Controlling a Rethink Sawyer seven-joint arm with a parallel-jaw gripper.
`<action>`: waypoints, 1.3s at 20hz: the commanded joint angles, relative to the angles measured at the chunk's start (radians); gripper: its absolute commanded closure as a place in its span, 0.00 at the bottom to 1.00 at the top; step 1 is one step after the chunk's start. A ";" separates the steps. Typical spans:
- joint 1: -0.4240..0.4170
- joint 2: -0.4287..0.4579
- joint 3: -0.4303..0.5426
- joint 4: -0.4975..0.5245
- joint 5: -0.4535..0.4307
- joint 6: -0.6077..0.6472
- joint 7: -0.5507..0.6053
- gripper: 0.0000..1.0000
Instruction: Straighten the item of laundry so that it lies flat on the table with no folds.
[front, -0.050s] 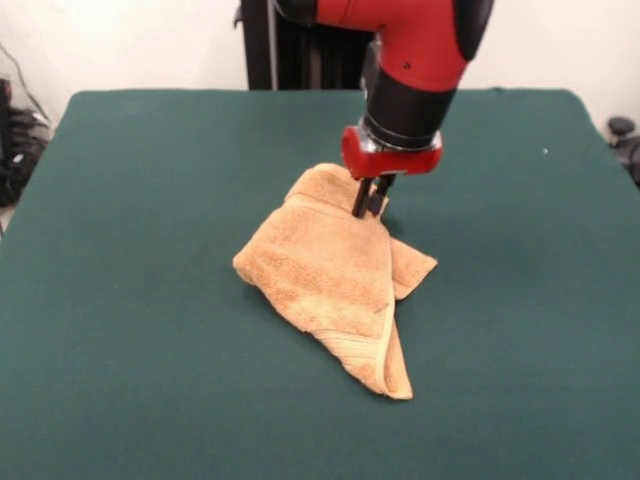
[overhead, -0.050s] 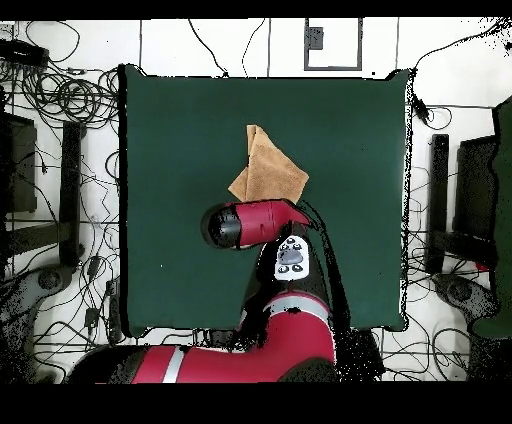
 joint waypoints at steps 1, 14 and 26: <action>-0.009 0.000 0.117 0.047 -0.014 0.074 0.023 1.00; -0.335 -0.183 0.447 0.260 0.081 0.093 -0.059 1.00; -0.573 -0.177 0.616 0.316 -0.017 0.072 -0.168 1.00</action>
